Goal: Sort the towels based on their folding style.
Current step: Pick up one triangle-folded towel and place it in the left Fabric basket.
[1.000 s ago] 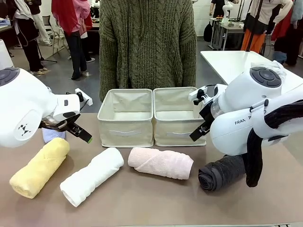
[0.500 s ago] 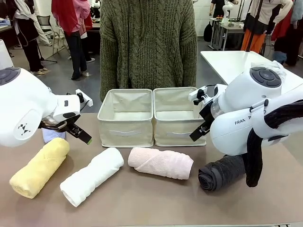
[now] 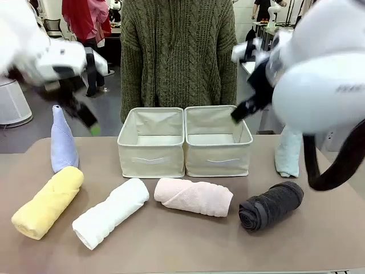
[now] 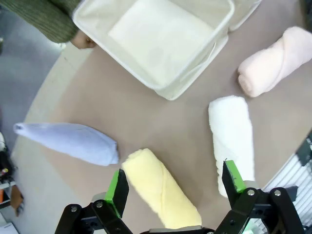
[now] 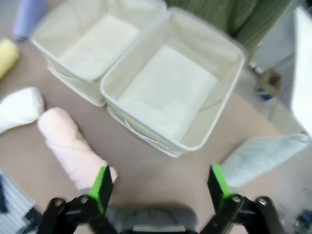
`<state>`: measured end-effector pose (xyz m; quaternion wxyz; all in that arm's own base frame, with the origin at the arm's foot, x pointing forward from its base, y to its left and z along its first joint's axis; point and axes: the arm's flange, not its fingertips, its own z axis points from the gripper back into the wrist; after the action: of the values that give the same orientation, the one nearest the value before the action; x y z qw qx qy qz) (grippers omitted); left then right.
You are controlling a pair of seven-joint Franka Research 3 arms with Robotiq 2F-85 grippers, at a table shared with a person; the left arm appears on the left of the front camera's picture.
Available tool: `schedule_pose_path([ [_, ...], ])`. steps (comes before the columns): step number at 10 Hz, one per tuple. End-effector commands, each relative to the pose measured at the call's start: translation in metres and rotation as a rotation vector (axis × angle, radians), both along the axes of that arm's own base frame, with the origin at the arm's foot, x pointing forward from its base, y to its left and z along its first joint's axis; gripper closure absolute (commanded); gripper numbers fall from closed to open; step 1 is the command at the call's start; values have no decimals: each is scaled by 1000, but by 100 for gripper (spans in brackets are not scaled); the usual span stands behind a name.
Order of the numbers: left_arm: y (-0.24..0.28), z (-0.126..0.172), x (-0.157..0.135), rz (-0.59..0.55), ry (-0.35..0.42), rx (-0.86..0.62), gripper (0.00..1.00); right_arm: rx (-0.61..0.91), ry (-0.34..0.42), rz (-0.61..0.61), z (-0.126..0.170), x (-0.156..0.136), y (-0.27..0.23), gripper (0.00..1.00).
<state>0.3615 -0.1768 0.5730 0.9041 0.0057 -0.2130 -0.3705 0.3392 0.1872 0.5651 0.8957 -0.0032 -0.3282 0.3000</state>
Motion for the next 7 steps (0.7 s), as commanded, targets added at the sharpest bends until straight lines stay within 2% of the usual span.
schedule_pose_path([
  [1, -9, 47, -2, -25, -48, -1, 0, -76, 7, -31, 50, -25, 21, 0],
  [3, -3, 71, -21, -10, -104, 3, 0, -140, 9, -47, 65, -49, 26, 0],
  [4, -8, 70, -13, -18, -67, -15, 0, -54, -13, -9, 67, -42, 18, 0],
  [7, -8, 70, -13, -18, -67, -15, 0, -54, -13, -9, 67, -42, 18, 0],
])
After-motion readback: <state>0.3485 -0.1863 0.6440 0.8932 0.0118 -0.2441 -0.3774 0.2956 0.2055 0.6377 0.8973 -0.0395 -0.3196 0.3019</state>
